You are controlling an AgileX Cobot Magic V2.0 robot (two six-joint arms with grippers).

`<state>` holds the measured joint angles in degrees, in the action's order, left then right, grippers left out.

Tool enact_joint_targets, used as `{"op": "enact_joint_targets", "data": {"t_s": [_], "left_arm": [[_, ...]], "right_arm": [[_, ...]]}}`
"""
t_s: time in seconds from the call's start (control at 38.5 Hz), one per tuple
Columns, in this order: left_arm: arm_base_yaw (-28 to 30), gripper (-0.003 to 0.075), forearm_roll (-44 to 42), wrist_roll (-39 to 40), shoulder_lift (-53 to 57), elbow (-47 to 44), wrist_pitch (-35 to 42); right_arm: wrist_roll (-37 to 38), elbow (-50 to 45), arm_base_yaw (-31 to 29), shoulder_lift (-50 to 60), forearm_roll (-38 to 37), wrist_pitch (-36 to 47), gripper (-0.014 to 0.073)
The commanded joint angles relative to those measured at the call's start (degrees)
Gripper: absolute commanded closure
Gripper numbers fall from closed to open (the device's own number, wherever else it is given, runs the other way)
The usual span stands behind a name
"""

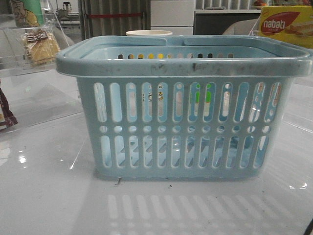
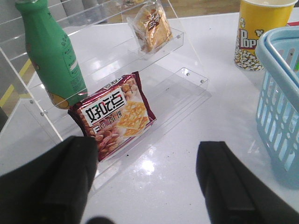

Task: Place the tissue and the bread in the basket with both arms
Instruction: 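Carry the tissue pack over the basket and release it inside, then grasp the bagged bread roll on the shelf with the left gripper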

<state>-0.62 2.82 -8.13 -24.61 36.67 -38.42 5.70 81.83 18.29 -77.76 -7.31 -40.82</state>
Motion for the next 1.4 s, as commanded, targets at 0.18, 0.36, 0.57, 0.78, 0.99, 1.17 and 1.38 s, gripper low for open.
{"op": "enact_joint_targets", "data": {"t_s": [0.18, 0.36, 0.57, 0.78, 0.99, 1.17, 1.38], "left_arm": [[-0.4, 0.0213, 0.3, 0.6, -0.6, 1.6, 5.4], [-0.4, 0.0213, 0.3, 0.6, -0.6, 1.6, 5.4], [-0.4, 0.0213, 0.3, 0.6, -0.6, 1.6, 5.7], [-0.4, 0.0201, 0.3, 0.6, -3.3, 2.4, 6.6], [-0.4, 0.0112, 0.3, 0.6, -14.5, 6.8, 7.0], [-0.4, 0.0104, 1.8, 0.6, -25.2, 11.6, 11.2], [-0.4, 0.0106, 2.9, 0.6, -38.6, 18.4, 18.0]], "right_arm": [[0.0, 1.9, 9.3, -2.7, 1.4, -0.3, 0.0396], [0.0, 1.9, 10.2, -7.4, 2.4, -0.4, 0.0276], [0.0, 1.9, 10.2, -10.0, 2.4, -0.1, -0.0002], [-2.6, 0.4, 11.5, -4.5, 2.4, -1.5, -0.0001], [-3.3, -7.4, 12.5, 4.8, 2.4, 0.6, -0.0001], [-3.3, -14.1, 12.5, 11.9, 2.4, 1.4, -0.0001], [-3.1, -20.5, 12.5, 18.6, 2.4, 1.1, -0.0001]]}}
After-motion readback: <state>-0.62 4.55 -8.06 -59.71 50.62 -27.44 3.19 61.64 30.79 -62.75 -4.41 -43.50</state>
